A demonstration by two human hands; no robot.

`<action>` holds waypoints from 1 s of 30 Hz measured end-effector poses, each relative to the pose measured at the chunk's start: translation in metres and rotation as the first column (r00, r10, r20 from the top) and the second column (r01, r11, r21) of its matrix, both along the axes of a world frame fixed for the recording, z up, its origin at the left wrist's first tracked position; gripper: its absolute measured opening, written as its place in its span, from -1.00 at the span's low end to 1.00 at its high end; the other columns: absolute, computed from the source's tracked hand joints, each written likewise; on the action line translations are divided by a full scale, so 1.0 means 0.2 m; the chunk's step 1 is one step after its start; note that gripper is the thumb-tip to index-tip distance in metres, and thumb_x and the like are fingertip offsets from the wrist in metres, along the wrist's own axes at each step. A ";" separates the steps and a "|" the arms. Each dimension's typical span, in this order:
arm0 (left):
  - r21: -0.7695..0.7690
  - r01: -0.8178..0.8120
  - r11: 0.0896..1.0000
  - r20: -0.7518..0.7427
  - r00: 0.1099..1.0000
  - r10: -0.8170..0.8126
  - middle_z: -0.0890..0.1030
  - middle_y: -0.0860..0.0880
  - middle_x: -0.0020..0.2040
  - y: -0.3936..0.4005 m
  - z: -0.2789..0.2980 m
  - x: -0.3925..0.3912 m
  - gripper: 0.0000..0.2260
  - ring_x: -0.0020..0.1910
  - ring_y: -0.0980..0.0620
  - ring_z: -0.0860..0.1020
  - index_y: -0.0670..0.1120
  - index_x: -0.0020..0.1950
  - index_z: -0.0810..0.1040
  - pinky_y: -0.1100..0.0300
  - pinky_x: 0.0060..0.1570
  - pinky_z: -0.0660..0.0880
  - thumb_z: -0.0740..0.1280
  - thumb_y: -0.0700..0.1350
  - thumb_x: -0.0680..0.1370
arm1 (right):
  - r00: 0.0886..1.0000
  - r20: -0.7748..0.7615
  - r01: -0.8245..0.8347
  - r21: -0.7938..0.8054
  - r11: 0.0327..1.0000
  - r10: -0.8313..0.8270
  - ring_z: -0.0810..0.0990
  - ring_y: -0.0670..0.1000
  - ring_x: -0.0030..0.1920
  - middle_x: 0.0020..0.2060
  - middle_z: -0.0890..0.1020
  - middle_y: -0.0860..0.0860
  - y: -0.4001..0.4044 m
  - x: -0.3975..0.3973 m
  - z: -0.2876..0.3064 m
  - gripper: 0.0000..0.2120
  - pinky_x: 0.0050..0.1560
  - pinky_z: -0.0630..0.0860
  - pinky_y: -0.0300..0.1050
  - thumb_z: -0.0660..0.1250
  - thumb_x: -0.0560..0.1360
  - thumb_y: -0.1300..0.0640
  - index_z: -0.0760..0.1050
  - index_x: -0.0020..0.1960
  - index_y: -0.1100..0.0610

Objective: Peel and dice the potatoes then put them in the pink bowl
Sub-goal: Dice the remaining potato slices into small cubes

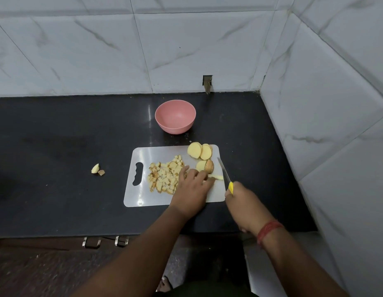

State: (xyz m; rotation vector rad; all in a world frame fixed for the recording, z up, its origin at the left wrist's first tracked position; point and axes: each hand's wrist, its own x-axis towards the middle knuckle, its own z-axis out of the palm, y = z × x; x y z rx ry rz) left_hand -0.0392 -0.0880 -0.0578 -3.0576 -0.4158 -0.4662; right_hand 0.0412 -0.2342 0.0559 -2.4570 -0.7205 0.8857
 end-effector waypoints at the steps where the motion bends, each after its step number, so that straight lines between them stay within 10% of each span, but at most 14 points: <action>1: 0.028 0.065 0.998 -0.018 0.998 -0.065 0.52 -0.06 0.06 -0.01 0.00 0.02 -0.75 0.04 -0.15 0.46 -0.03 0.13 0.58 -0.28 0.32 0.32 0.20 -0.13 0.52 | 1.000 -0.001 0.014 0.018 1.000 -0.014 0.52 0.04 -0.26 -0.14 0.52 0.08 0.00 0.01 0.00 -0.85 -0.35 0.43 -0.12 0.06 0.63 0.06 0.34 0.03 0.11; 30: -0.008 -0.040 0.999 -0.124 0.991 0.039 0.57 -0.06 0.00 0.01 0.09 0.06 -0.83 -0.04 -0.12 0.51 -0.03 0.05 0.62 -0.13 0.12 0.37 0.42 -0.16 0.46 | 0.998 0.058 0.004 -0.176 0.984 0.007 0.60 0.07 -0.15 -0.13 0.58 0.09 -0.02 -0.01 -0.23 -0.88 -0.32 0.43 -0.15 0.08 0.64 0.12 0.36 0.05 0.13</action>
